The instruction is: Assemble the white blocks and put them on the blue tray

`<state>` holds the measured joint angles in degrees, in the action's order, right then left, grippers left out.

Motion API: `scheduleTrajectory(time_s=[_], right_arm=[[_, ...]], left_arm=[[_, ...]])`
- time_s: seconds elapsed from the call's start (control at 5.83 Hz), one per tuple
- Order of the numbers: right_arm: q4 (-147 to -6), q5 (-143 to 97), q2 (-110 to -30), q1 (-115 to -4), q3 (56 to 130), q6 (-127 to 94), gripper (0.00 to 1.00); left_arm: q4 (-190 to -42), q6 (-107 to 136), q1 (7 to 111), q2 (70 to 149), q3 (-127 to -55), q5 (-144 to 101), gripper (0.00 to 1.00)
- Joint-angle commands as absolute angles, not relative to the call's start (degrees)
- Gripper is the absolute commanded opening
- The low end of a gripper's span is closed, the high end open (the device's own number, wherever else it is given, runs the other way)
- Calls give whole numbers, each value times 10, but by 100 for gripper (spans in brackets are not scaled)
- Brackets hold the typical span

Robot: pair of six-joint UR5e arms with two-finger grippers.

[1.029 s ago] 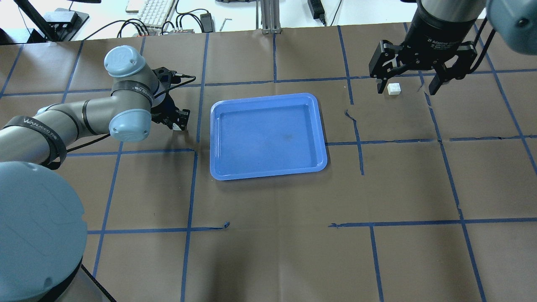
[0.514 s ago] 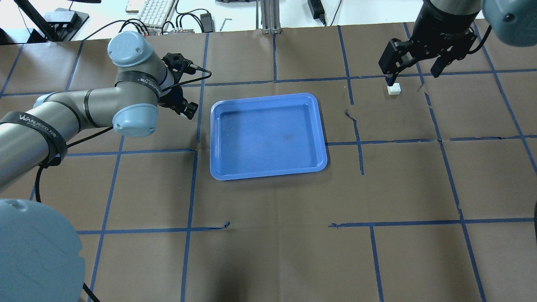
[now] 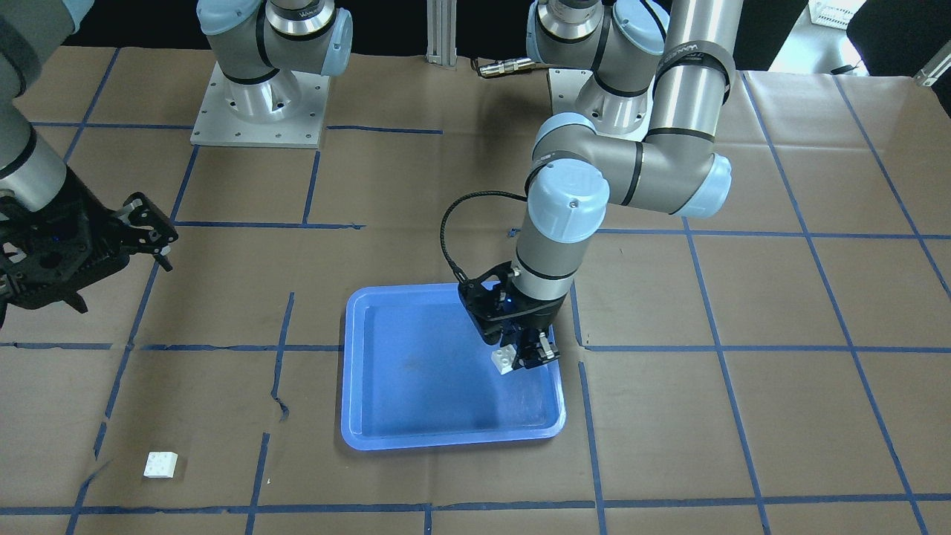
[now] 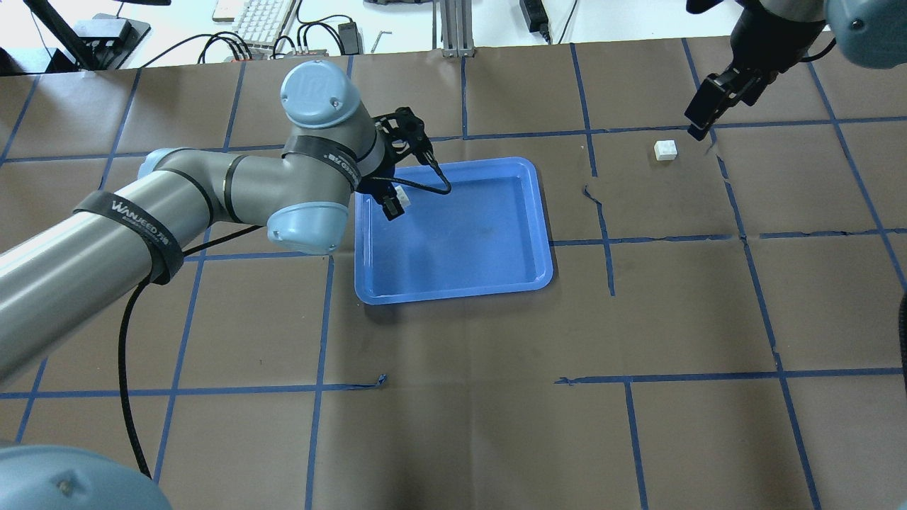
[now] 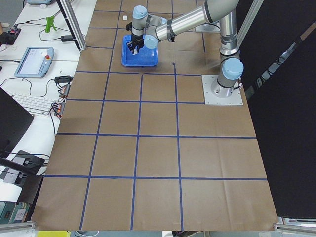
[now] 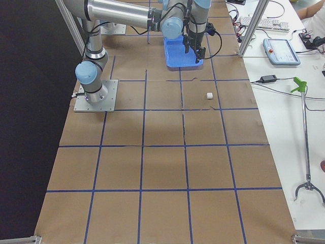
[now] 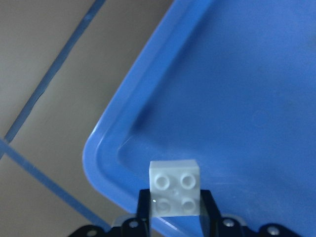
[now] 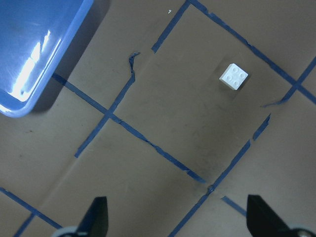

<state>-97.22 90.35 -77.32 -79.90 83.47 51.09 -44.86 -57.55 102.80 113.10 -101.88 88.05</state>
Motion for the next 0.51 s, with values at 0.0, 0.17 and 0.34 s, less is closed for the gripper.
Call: scheduleTrajectory(time_s=[0.0,0.17,0.34], right_arm=[[-985,904,-706,-774,776,765,100],[-985,902,-664,-759,740,899,100],[-984,901,-626,-754,706,992,100]], left_arm=[[-447,-644,1063,1142,-1024,880,6],[-448,-644,1067,1156,-1028,879,6],[-449,-645,1068,1173,-1027,877,7]])
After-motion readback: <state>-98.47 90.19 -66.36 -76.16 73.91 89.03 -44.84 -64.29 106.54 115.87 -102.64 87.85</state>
